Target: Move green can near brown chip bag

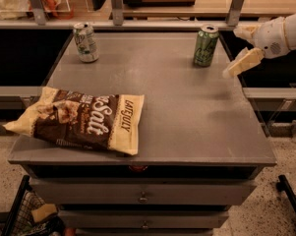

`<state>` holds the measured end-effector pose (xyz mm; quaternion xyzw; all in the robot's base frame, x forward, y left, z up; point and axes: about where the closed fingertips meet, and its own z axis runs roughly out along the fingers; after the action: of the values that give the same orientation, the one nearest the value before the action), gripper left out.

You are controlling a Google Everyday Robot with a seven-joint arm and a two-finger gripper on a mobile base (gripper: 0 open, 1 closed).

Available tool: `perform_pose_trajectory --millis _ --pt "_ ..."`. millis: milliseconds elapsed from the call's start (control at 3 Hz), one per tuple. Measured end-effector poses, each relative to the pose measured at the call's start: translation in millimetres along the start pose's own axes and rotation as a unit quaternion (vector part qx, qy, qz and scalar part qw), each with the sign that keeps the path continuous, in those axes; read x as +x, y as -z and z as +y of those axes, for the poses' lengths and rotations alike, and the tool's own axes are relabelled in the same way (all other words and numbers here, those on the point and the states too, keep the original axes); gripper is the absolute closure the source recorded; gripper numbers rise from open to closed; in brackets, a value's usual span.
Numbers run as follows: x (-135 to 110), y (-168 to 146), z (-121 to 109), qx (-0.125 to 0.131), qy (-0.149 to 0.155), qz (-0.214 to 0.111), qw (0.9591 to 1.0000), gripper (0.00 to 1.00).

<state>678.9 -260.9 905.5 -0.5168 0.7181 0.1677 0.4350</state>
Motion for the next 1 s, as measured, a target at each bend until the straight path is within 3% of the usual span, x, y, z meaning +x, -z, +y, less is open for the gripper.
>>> perform_pose_trajectory --millis 1000 --pt "-10 -54 -24 0.07 -0.047 -0.047 0.9953 0.0"
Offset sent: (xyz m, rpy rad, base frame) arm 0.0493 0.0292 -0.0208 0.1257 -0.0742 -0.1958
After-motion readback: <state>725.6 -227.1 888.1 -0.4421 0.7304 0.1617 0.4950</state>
